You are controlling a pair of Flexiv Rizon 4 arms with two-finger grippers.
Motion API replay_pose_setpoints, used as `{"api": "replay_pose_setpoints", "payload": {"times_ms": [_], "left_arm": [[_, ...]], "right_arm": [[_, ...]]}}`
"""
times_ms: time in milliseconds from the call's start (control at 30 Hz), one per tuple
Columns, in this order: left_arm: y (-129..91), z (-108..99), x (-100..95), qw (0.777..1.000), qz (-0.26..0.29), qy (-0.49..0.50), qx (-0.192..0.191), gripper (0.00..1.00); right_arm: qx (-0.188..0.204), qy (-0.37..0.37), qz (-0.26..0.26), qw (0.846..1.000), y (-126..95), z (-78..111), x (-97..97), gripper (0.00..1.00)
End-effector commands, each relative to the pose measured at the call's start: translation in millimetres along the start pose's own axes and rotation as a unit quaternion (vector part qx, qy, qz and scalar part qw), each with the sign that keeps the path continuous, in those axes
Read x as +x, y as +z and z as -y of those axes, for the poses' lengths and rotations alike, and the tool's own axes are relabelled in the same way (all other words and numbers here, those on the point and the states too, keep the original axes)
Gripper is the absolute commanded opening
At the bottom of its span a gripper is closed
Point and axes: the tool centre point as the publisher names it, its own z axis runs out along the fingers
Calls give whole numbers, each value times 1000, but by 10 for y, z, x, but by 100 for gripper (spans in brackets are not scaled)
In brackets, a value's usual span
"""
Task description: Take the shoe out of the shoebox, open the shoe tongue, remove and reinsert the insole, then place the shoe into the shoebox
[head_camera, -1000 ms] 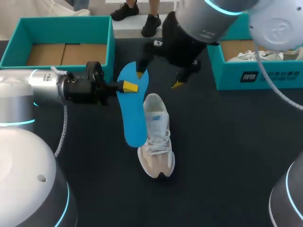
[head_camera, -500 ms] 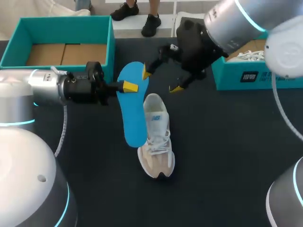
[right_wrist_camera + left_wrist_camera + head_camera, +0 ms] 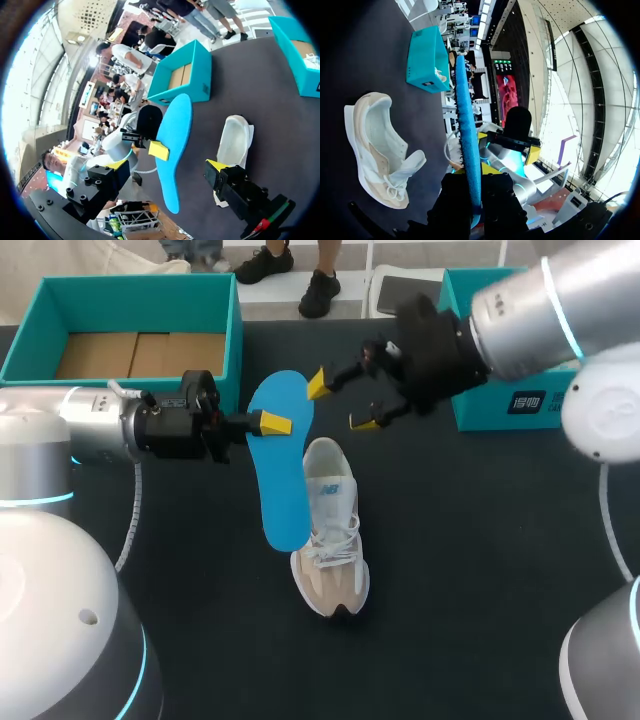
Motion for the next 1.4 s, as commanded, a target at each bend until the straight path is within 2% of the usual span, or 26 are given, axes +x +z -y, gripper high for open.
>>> {"api": "replay_pose_setpoints", "payload": {"times_ms": [33,167,533,1200,1267,1400], "left_arm": [[-1,-2,-7,1000,-1,0,0,0],[-1,-2,-7,1000,-1,0,0,0],[-1,-2,-7,1000,-1,0,0,0],[-1,-2,-7,1000,-1,0,0,0],[-37,41,19,999,-7,40,-5,0],[-132,139,213,992,-47,120,-11,0]], "right_arm": [[-13,4,-125,992,-7,87,-91,100],[0,14,-137,990,23,120,-151,100],[-11,22,-172,985,36,159,-236,100],[-17,36,-183,982,66,197,-270,100],[-17,36,-183,982,66,197,-270,100],[-17,36,-183,982,66,197,-270,100]]}}
